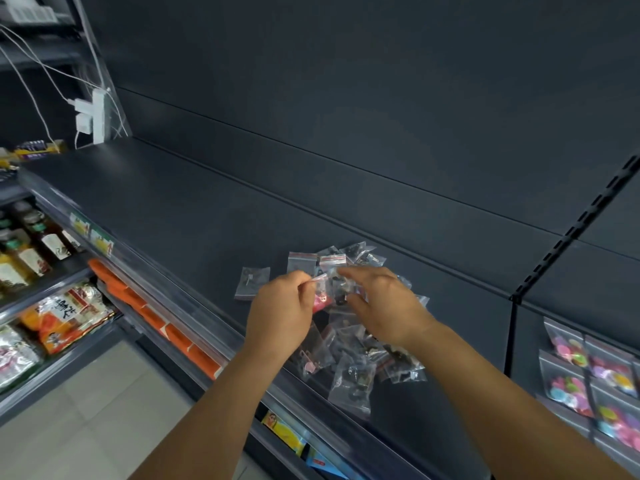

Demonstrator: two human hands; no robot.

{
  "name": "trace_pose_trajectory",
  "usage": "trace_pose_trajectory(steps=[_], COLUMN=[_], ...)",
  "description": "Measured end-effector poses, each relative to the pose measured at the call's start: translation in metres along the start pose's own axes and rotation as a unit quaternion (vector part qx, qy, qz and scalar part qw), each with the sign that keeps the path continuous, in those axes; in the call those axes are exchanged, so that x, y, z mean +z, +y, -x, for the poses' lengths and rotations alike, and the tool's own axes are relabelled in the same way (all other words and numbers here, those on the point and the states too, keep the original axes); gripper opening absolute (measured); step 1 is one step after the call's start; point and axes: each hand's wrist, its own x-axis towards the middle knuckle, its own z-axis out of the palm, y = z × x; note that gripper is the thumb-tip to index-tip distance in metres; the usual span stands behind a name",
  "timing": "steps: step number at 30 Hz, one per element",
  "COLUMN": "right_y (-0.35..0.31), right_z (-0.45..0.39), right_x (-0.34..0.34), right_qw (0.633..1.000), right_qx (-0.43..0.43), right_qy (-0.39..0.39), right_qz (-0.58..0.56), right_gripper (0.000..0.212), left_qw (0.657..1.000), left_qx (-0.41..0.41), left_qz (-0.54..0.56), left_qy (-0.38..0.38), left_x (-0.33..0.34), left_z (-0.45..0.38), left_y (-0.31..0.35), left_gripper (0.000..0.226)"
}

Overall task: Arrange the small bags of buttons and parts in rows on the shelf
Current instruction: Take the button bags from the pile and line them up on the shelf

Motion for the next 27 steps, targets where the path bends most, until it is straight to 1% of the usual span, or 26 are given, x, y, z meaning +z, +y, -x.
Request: trace_pose_trajectory(steps=[3, 4, 5, 6, 7, 8, 9, 10, 11, 14, 16, 20, 23, 27], right_y=[-0.003, -0.003, -0.002, 0.0, 0.002, 0.003, 0.004, 0.006, 0.008, 0.008, 0.007, 0.007, 0.007, 0.006], right_z=[-0.022, -0.027, -0.031, -0.034, -0.036, -0.037, -0.038, -0.039, -0.041, -0.052, -0.061, -0.076, -0.084, -0.09], right_x=[0.007, 0.009, 0.011, 0.012, 0.011, 0.008, 0.005, 0.002, 0.001, 0.005, 0.011, 0.017, 0.019, 0.017], right_qw=[0.995, 0.991, 0.986, 0.982, 0.978, 0.974, 0.971, 0.971, 0.973, 0.987, 0.99, 0.986, 0.98, 0.977], right_qx=[0.0, -0.005, -0.015, -0.026, -0.03, -0.027, -0.018, -0.004, 0.01, 0.021, 0.023, 0.081, 0.122, 0.13], right_qy=[-0.069, -0.092, -0.109, -0.118, -0.117, -0.11, -0.106, -0.103, -0.095, -0.015, 0.007, -0.034, -0.063, -0.084], right_qz=[0.067, 0.097, 0.125, 0.147, 0.17, 0.195, 0.213, 0.218, 0.21, 0.161, 0.141, 0.143, 0.141, 0.147], right_gripper=[0.071, 0.075, 0.072, 0.062, 0.047, 0.031, 0.02, 0.018, 0.021, 0.028, 0.027, 0.025, 0.031, 0.033], left_qw=[0.999, 0.999, 0.999, 0.999, 0.999, 0.999, 0.999, 0.999, 0.999, 0.999, 0.999, 0.999, 0.999, 0.999], left_qx=[-0.027, -0.031, -0.034, -0.038, -0.04, -0.042, -0.045, -0.048, -0.049, -0.049, -0.046, -0.039, -0.036, -0.038], left_qz=[-0.012, -0.016, -0.017, -0.016, -0.016, -0.014, -0.011, -0.007, -0.005, -0.003, 0.003, 0.012, 0.026, 0.032], left_qy=[0.017, 0.02, 0.021, 0.02, 0.019, 0.018, 0.018, 0.017, 0.017, 0.02, 0.023, 0.028, 0.024, 0.019], left_x=[-0.007, -0.009, -0.01, -0.011, -0.013, -0.013, -0.013, -0.012, -0.011, -0.008, -0.007, -0.005, -0.001, 0.001], left_z=[-0.007, -0.008, -0.009, -0.009, -0.009, -0.009, -0.009, -0.009, -0.009, -0.013, -0.018, -0.026, -0.027, -0.028], left_y=[-0.007, -0.009, -0.012, -0.014, -0.016, -0.018, -0.02, -0.021, -0.022, -0.024, -0.025, -0.022, -0.02, -0.02], left_gripper=[0.018, 0.017, 0.017, 0.017, 0.017, 0.017, 0.017, 0.017, 0.017, 0.016, 0.016, 0.015, 0.012, 0.012])
